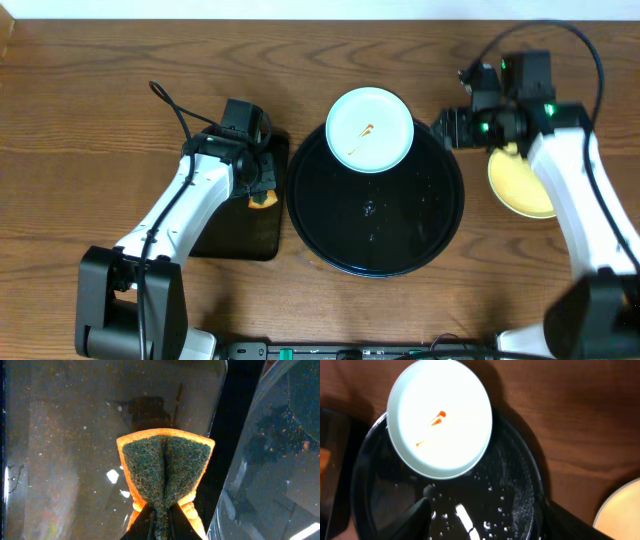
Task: Clean dirty plates on tray and stack at the side
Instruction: 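Move the right gripper to the rim of the last pale plate, then drag the pale plate to the tray center with the right gripper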
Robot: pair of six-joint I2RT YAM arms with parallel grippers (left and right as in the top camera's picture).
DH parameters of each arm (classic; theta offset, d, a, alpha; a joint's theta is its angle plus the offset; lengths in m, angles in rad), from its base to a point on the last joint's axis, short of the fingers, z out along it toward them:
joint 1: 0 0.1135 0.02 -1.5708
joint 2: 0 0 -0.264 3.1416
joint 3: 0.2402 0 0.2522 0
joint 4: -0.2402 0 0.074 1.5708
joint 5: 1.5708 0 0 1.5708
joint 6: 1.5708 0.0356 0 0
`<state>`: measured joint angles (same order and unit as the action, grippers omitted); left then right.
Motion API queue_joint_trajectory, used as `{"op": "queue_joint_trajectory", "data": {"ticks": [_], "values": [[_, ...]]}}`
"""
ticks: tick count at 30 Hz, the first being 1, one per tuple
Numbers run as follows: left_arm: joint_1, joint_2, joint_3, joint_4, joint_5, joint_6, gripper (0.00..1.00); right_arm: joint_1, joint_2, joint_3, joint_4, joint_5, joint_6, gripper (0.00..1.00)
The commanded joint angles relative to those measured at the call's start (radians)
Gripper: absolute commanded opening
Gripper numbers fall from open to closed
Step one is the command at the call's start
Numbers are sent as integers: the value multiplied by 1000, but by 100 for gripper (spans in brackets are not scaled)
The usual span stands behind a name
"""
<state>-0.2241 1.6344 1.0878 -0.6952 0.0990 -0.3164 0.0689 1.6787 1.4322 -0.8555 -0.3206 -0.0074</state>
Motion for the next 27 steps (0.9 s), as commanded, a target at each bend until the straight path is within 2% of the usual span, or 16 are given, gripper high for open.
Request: {"op": "queue_joint_trajectory", "data": {"ticks": [1,8,14,22,24,27], "values": [[5,11,-4,6,-26,10,8,10,111,155,-61,14,-47,64],[5,11,-4,31,-58,81,8,16,267,194,-74,-36,-47,62],[5,11,-4,31,-58,80,8,31,380,194,-59,-88,-42,54],[5,11,-4,30,-58,80,8,68,484,194,32,-100,16,53],[5,11,-4,30,-58,80,8,79,498,194,52,-103,31,48],[5,11,-4,30,-58,80,8,89,506,194,68,-103,30,32]]}}
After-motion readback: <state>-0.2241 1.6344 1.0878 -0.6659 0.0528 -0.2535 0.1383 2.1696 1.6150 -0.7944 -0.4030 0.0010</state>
